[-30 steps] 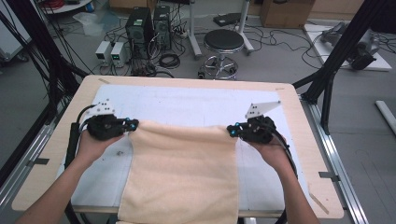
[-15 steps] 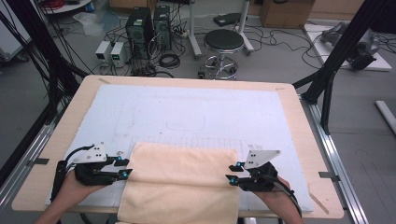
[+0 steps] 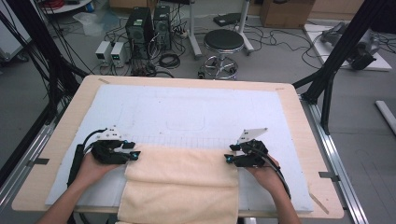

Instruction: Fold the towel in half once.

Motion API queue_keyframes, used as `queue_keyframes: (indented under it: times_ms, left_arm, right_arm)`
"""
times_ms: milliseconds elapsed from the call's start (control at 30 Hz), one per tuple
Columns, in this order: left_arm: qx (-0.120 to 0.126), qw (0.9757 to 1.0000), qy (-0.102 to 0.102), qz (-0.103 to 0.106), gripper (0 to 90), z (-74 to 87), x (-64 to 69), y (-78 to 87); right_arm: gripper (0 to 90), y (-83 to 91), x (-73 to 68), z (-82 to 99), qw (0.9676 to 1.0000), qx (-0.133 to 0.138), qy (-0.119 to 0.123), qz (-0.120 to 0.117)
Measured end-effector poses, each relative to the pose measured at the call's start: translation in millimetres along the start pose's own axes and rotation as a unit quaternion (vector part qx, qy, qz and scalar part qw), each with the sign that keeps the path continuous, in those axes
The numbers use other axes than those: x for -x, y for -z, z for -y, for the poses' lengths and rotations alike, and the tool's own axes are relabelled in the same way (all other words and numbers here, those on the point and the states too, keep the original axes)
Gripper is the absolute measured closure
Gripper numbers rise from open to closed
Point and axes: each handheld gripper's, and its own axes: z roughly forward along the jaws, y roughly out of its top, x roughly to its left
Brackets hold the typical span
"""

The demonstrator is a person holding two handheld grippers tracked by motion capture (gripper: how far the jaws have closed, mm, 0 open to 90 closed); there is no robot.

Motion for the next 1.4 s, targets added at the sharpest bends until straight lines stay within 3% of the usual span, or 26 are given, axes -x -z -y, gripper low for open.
queue_keyframes:
  times_ms: [100, 167, 333, 567, 1000, 1233, 1400]
  left_arm:
    - [-0.017, 0.9998, -0.007, 0.012, 55.1, 1.2, 1.6, -7.4]
    - [-0.017, 0.9996, -0.023, 0.009, 66.7, 0.9, 4.2, -7.3]
    - [-0.008, 0.9997, -0.022, 0.000, 78.6, -0.1, 7.6, -4.6]
    - [0.016, 0.9996, -0.024, -0.002, 79.1, -4.8, 9.7, 6.4]
    - [0.035, 0.9990, -0.024, -0.010, 77.3, -12.8, 10.2, 17.5]
    - [0.032, 0.9991, -0.022, -0.015, 78.5, -14.0, 7.4, 16.1]
    - [0.052, 0.9982, -0.029, -0.009, 80.3, -13.6, 14.3, 26.7]
  right_arm:
    - [60.3, -9.4, 5.9, 2.4, 0.9993, -0.018, -0.015, -0.028]
    - [65.6, -11.2, 7.3, 3.2, 0.9990, -0.015, -0.017, -0.038]
    - [75.9, -7.5, 5.6, 1.9, 0.9993, -0.012, -0.007, -0.036]
    - [79.9, 3.8, 1.4, -1.4, 0.9996, 0.012, 0.007, -0.026]
    - [81.3, 26.7, -2.0, -15.4, 0.9987, 0.042, 0.028, -0.009]
    - [81.2, 26.8, -1.7, -16.5, 0.9987, 0.042, 0.025, -0.010]
    - [81.2, 31.3, -7.3, -17.0, 0.9981, 0.050, 0.030, -0.018]
